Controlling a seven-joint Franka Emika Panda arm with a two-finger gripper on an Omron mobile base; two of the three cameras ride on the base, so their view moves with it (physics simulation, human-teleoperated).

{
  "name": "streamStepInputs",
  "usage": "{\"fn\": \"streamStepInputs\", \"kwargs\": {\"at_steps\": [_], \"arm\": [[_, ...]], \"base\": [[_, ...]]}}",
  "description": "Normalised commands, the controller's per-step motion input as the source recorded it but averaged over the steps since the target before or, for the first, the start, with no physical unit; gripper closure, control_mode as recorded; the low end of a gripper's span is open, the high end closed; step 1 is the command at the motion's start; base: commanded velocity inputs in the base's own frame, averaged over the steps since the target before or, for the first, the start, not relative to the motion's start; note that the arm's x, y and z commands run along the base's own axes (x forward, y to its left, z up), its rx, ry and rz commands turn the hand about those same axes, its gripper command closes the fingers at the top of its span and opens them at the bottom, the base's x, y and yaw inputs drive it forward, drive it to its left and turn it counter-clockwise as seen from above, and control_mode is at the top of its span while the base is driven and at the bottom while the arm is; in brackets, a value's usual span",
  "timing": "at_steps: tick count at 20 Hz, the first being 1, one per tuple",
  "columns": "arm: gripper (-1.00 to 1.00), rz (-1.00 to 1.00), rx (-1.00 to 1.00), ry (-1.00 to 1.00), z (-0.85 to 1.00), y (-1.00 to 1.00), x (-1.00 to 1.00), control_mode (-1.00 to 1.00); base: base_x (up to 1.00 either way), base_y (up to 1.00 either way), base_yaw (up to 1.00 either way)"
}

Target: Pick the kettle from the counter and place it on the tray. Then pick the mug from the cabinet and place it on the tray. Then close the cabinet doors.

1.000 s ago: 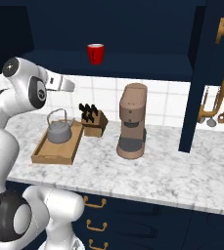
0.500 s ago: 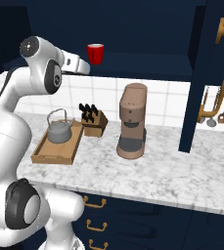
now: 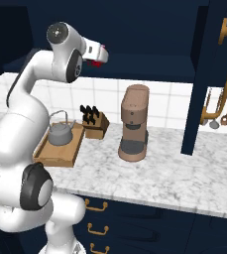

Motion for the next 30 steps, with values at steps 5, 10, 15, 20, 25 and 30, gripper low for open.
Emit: {"fn": "streamStepInputs", "kwargs": {"at_steps": [5, 10, 15, 20, 25, 30], "arm": [[-1.00, 0.05, 0.01, 0.02, -0.01, -0.03, 0.49, -1.00], [-1.00, 0.04, 0.02, 0.03, -0.07, 0.00, 0.55, -1.00], [-1.00, 0.03, 0.04, 0.00, -0.13, 0.05, 0.43, -1.00], [-1.00, 0.02, 0.01, 0.00, -0.09, 0.02, 0.32, -1.00], [-1.00, 0.00, 0.00, 0.00, -0.11, 0.02, 0.20, -1.00], [-1.00, 0.00, 0.00, 0.00, -0.10, 0.06, 0.22, -1.00]], "base": [[0.00, 0.00, 0.00], [0.00, 0.00, 0.00], [0.00, 0.00, 0.00], [0.00, 0.00, 0.00], [0.00, 0.00, 0.00], [0.00, 0.00, 0.00]]}}
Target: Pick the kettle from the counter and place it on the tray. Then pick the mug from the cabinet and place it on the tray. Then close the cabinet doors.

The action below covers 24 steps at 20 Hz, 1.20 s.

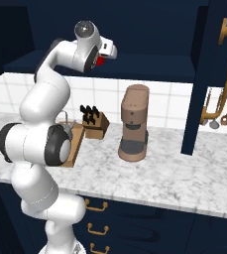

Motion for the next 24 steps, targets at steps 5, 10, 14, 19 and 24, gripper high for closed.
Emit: {"fn": "streamStepInputs", "kwargs": {"at_steps": [5, 10, 14, 19, 24], "arm": [[-1.00, 0.00, 0.00, 0.00, -0.09, 0.04, 0.20, -1.00], [-1.00, 0.00, 0.00, 0.00, -0.10, 0.00, 0.05, -1.00], [-1.00, 0.00, 0.00, 0.00, -0.09, 0.00, -0.09, -1.00], [-1.00, 0.00, 0.00, -0.01, -0.01, 0.00, -0.12, -1.00], [-1.00, 0.00, 0.00, -0.01, -0.01, 0.00, -0.02, -1.00]], "base": [[0.00, 0.00, 0.00], [0.00, 0.00, 0.00], [0.00, 0.00, 0.00], [0.00, 0.00, 0.00], [0.00, 0.00, 0.00]]}}
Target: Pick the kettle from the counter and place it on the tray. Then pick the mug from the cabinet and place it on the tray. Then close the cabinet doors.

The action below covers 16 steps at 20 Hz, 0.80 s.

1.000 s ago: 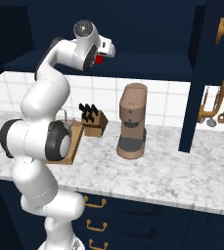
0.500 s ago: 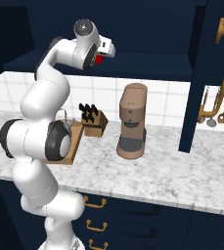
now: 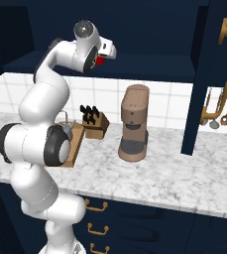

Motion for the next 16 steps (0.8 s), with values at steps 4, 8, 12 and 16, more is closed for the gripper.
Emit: {"fn": "streamStepInputs", "kwargs": {"at_steps": [4, 8, 12, 16], "arm": [[1.00, 0.00, 0.00, 0.00, -0.06, 0.01, 0.03, -1.00], [1.00, 0.00, 0.00, -0.08, -0.04, 0.00, 0.11, -1.00], [1.00, 0.00, 0.00, -0.11, -0.01, 0.00, 0.10, -1.00], [1.00, 0.00, 0.00, -0.06, 0.00, -0.01, -0.03, -1.00]], "base": [[0.00, 0.00, 0.00], [0.00, 0.00, 0.00], [0.00, 0.00, 0.00], [0.00, 0.00, 0.00]]}}
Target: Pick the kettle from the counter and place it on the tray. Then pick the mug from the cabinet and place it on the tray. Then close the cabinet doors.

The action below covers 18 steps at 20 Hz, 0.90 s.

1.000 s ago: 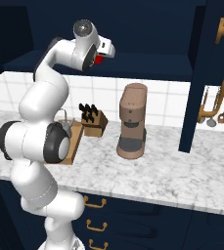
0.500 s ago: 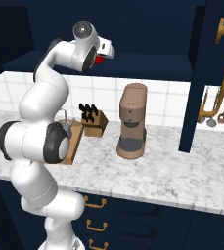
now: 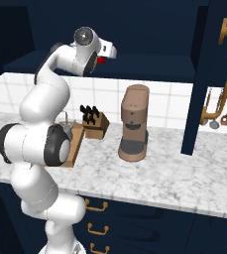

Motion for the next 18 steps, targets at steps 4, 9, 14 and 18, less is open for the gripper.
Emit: {"fn": "streamStepInputs", "kwargs": {"at_steps": [4, 9, 14, 18], "arm": [[1.00, 0.00, 0.00, 0.00, 0.02, -0.04, -0.60, -1.00], [1.00, 0.02, 0.00, 0.02, 0.16, -0.02, -0.87, -1.00], [1.00, 0.12, 0.00, 0.00, 0.08, 0.00, -1.00, -1.00], [1.00, 0.26, 0.00, 0.04, 0.00, 0.02, -1.00, -1.00]], "base": [[0.00, 0.00, 0.00], [0.00, 0.00, 0.00], [0.00, 0.00, 0.00], [0.00, 0.00, 0.00]]}}
